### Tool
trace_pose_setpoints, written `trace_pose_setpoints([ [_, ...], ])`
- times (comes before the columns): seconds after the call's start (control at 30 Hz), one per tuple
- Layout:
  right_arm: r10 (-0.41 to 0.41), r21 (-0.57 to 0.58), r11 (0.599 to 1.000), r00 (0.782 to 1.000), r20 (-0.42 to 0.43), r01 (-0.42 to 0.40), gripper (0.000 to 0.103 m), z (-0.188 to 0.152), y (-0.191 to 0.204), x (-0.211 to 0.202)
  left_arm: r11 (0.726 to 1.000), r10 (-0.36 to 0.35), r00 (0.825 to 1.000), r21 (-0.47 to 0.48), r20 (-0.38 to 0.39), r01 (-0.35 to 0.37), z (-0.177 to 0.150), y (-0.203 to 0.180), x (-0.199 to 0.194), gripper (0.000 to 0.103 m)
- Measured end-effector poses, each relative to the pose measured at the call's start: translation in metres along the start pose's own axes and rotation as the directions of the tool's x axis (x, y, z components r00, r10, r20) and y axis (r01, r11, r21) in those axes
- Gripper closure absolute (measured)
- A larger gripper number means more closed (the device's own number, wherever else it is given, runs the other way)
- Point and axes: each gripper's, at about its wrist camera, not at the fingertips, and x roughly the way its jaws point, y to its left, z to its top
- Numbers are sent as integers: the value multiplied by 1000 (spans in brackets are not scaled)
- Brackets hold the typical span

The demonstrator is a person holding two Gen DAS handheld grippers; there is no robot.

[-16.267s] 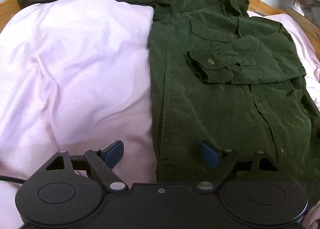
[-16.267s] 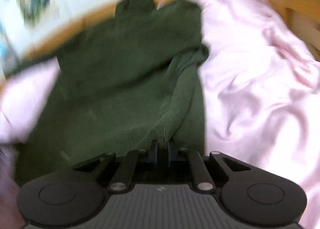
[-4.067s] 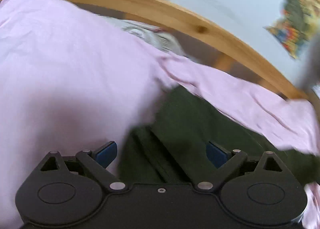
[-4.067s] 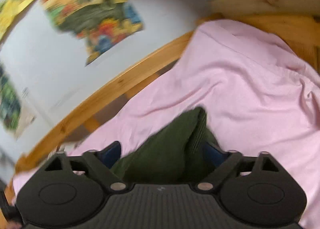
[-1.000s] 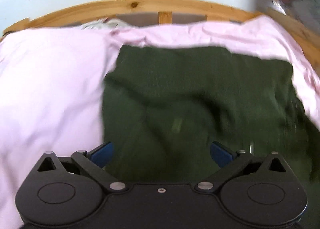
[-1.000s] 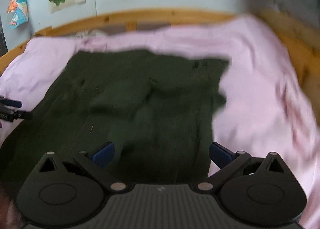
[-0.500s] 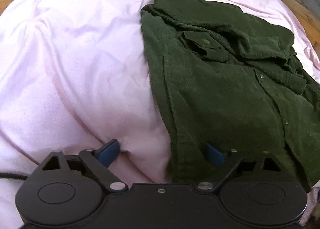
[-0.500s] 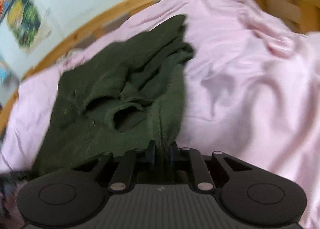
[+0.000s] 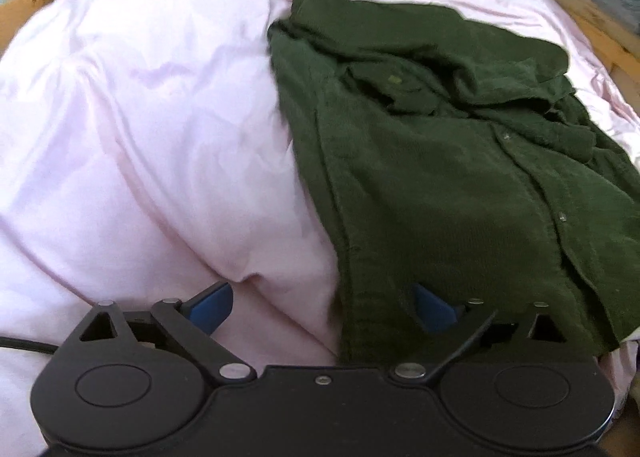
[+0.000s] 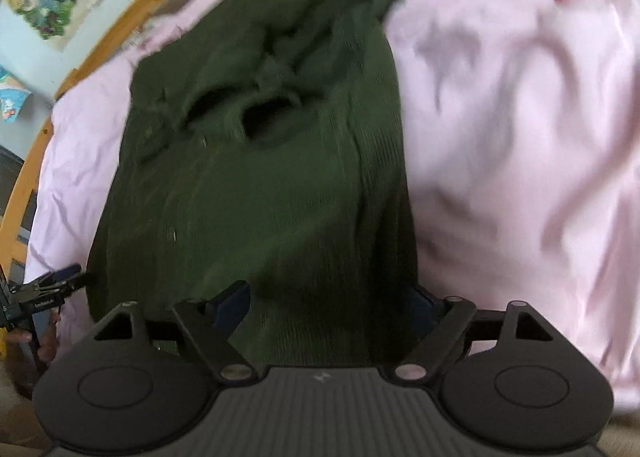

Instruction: Fold large clothes

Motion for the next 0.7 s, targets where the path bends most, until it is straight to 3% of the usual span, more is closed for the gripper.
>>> trace_pose_setpoints([
  [0.07, 9, 21, 1000, 1000, 3, -9, 21, -4, -2, -4, 999, -18, 999, 38, 40, 17, 0, -7, -9, 1],
  [0.13, 43, 38, 998, 999, -23, -42, 36, -8, -5, -7, 995, -43, 996, 91, 77, 36, 1, -18, -17, 1],
  [0.17, 44, 47, 998, 998, -36, -42, 39, -10, -6, -8, 992, -55, 994, 118, 90, 44, 2, -23, -19, 1],
  [0.23, 25, 38, 999, 999, -43, -23, 56, -13, -4, -11, 982, -83, 990, 180, 113, 62, 5, -36, -22, 1],
  [0.37, 75, 87, 994, 996, -52, -71, 60, -13, -8, -18, 952, -135, 982, 293, 135, 91, 6, -63, -20, 1],
  [0.4, 68, 81, 995, 996, -57, -63, 59, -13, -8, -17, 945, -144, 981, 313, 132, 97, 6, -69, -18, 1],
  [0.47, 44, 84, 996, 997, -68, -38, 45, -15, -11, -18, 931, -170, 978, 346, 124, 118, 7, -79, -17, 1],
  [0.5, 56, 100, 994, 996, -67, -50, 36, -17, -14, -18, 925, -182, 975, 357, 124, 127, 6, -83, -16, 1],
  [0.57, 86, 131, 988, 994, -65, -77, 30, -22, -20, -19, 916, -190, 973, 379, 128, 129, 5, -89, -17, 1],
  [0.63, 67, 127, 990, 995, -69, -58, 14, -26, -23, -19, 912, -188, 973, 393, 133, 122, 4, -93, -20, 1],
  [0.7, 78, 129, 989, 995, -69, -69, 14, -28, -23, -16, 911, -184, 974, 394, 129, 120, 3, -92, -21, 1],
])
